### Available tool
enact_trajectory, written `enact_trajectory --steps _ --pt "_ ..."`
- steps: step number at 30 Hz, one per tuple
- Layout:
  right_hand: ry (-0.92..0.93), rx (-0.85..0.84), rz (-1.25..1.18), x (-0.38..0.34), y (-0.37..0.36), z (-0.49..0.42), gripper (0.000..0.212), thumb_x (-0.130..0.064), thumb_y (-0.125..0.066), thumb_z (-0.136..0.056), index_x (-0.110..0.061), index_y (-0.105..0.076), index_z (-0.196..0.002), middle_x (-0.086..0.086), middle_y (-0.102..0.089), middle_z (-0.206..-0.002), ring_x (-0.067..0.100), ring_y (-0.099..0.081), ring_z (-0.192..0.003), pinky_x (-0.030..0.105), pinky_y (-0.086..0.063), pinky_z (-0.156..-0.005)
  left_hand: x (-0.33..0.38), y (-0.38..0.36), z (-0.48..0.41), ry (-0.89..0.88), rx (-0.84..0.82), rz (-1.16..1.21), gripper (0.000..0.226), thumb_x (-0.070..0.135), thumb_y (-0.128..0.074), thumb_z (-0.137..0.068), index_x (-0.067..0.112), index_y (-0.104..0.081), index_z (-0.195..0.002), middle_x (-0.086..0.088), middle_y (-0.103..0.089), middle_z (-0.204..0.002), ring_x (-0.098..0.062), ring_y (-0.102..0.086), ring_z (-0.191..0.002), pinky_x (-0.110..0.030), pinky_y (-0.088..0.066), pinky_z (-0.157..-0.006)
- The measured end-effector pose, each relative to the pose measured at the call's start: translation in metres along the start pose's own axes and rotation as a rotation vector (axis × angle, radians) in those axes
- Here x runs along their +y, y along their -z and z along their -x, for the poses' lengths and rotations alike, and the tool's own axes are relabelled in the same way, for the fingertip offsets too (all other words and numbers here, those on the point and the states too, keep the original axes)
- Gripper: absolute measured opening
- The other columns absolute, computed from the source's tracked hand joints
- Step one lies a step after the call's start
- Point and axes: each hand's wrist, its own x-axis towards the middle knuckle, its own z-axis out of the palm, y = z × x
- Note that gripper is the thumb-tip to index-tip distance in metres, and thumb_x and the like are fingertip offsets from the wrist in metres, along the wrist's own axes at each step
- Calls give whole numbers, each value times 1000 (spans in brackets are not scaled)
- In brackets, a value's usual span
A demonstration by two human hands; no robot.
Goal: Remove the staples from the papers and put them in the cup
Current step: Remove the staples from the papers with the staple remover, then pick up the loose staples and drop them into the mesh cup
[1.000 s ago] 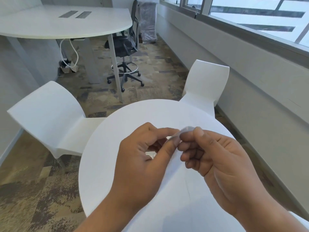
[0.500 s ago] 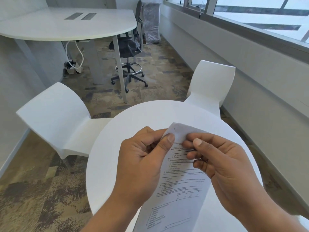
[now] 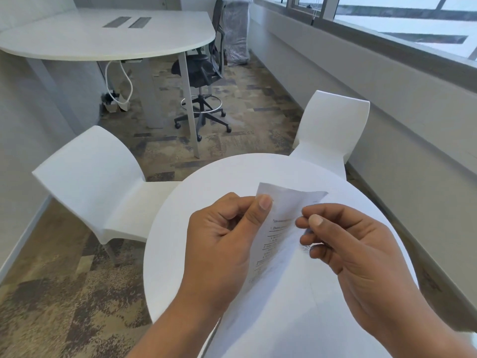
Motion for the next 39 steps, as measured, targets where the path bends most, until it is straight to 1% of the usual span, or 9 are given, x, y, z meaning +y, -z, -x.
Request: enact_trajectory --steps 4,6,8,13,19,24,28,33,39 --pt "74 109 133 28 14 -12 44 -35 -85 -61 -30 -69 -102 -9 -72 -105 8 -66 -92 29 -46 -78 5 11 -4 85 -69 231 22 24 -72 -83 13 -74 -64 1 -52 -65 -14 -49 -59 -21 -44 -57" --pt "37 91 226 52 24 -22 88 -66 -83 -45 -41 -53 -124 -22 -58 -126 -4 -60 -108 25 -44 -86 8 22 -9 111 -108 323 19 26 -73 -80 9 -74 -70 -13 -54 -78 -22 -54 -72 -30 -48 -66" --pt "-18 -55 218 76 33 -32 103 -72 -80 -45 -44 -41 -135 -26 -45 -141 -5 -47 -127 26 -40 -97 10 34 -14 111 -150 318 22 31 -73 -75 9 -76 -74 -18 -57 -83 -28 -54 -79 -37 -49 -71" --pt "-218 -493 123 143 35 -31 60 -23 -67 -86 -16 -45 -142 -2 -53 -145 17 -45 -137 40 -35 -113 5 60 -38 223 -160 328 28 29 -79 -72 5 -76 -87 -18 -74 -85 -32 -69 -75 -39 -60 -67" --pt "-398 -188 -92 194 29 -14 47 -34 -79 -77 -5 -69 -112 22 -69 -117 34 -68 -103 36 -56 -87 -47 81 -61 348 80 226 28 29 -68 -86 3 -73 -95 -19 -76 -94 -36 -71 -82 -47 -61 -73" --pt "-513 27 -43 230 22 -6 21 -7 -53 -96 -6 -70 -109 20 -74 -106 31 -71 -90 38 -58 -71 -136 116 -39 590 105 -189 48 58 -58 -89 22 -64 -120 3 -69 -123 -17 -67 -105 -44 -53 -94" --pt "-608 36 72 255 14 -7 22 -5 -49 -99 -8 -69 -109 16 -76 -100 31 -72 -87 41 -57 -74 -208 135 21 786 44 -361 18 30 -62 -98 35 -57 -114 13 -65 -110 -2 -60 -97 -23 -48 -79" --pt "-654 23 271 289 4 -21 27 -7 -49 -98 -18 -72 -106 6 -78 -93 30 -73 -88 44 -59 -78 -248 151 42 783 118 -490 38 4 -61 -95 42 -59 -98 5 -70 -102 -17 -68 -96 -35 -56 -81" --pt "-624 -45 470 308 -7 -58 19 -13 -58 -94 -16 -70 -108 -6 -75 -87 8 -68 -71 30 -54 -68 -273 170 18 680 222 -569 40 10 -62 -95 25 -55 -132 3 -66 -112 -21 -66 -104 -34 -53 -86"
